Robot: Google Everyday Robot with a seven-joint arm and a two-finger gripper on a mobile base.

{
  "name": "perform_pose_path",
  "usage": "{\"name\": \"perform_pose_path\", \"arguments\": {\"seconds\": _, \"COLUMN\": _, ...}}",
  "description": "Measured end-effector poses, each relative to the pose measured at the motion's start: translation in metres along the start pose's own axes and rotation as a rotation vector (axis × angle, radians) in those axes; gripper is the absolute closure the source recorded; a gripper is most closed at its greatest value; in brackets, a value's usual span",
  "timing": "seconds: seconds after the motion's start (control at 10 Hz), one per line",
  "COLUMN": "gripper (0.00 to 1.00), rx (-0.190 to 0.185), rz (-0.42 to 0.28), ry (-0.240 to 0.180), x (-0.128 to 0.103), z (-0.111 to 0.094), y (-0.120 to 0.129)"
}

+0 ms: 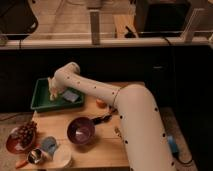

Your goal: Place banana in tray

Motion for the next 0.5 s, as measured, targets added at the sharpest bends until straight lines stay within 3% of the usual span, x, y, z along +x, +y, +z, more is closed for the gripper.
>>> {"name": "perform_pose_path", "arguments": {"seconds": 0.3, "gripper": 0.20, "rx": -0.033, "rz": -0.027, "ry": 0.057, "x": -0.0009, "z": 0.0038, "y": -0.0068}}
{"name": "perform_pose_path", "arguments": {"seconds": 0.4, "gripper": 0.20, "rx": -0.026, "rz": -0.021, "ry": 0.054, "x": -0.0016, "z": 0.0049, "y": -0.0087}}
{"name": "perform_pose_path", "arguments": {"seconds": 0.5, "gripper": 0.20, "rx": 0.028, "rz": -0.020, "ry": 0.045, "x": 0.0000, "z": 0.0042, "y": -0.0086}}
